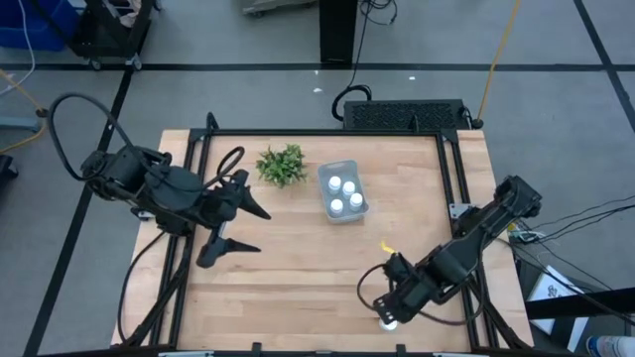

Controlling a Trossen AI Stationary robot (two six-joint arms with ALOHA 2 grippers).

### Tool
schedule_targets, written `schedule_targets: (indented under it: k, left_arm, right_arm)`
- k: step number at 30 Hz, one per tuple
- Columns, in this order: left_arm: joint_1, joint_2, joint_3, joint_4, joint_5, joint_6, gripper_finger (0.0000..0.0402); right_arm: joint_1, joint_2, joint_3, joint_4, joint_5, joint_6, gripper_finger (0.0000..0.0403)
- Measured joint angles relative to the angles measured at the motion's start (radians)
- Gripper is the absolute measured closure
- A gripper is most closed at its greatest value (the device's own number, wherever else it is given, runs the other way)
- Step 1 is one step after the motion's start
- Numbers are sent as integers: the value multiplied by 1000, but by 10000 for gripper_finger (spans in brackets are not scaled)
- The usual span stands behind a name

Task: Pick and place pill bottles into a basket
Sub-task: Put the white pill bottle into the gray bin

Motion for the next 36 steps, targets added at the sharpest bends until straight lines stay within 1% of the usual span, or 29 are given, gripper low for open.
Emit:
schedule_targets:
  k: [3,5,8,16,19,24,28,31,36]
  left_arm:
    - [2,0,0,-11,0,6,86]
    - [6,0,0,-22,0,10,87]
    - [10,0,0,-42,1,8,87]
    - [10,0,0,-61,20,20,87]
    - [10,0,0,-61,21,32,86]
    - [10,0,0,-62,21,35,91]
    - [10,0,0,-62,23,34,90]
    - [10,0,0,-62,23,28,91]
    - [10,0,0,-62,23,23,90]
  right_arm:
    - [1,32,-4,49,15,10,142]
    - [5,60,-6,38,15,34,138]
    - [19,101,-7,11,9,69,137]
    - [49,165,-7,44,16,157,137]
    - [59,169,-12,58,35,166,137]
    - [58,163,-73,122,41,203,137]
    - [60,162,-142,268,39,219,137]
    - [61,162,-182,340,39,236,137]
    - [65,162,-194,339,63,241,138]
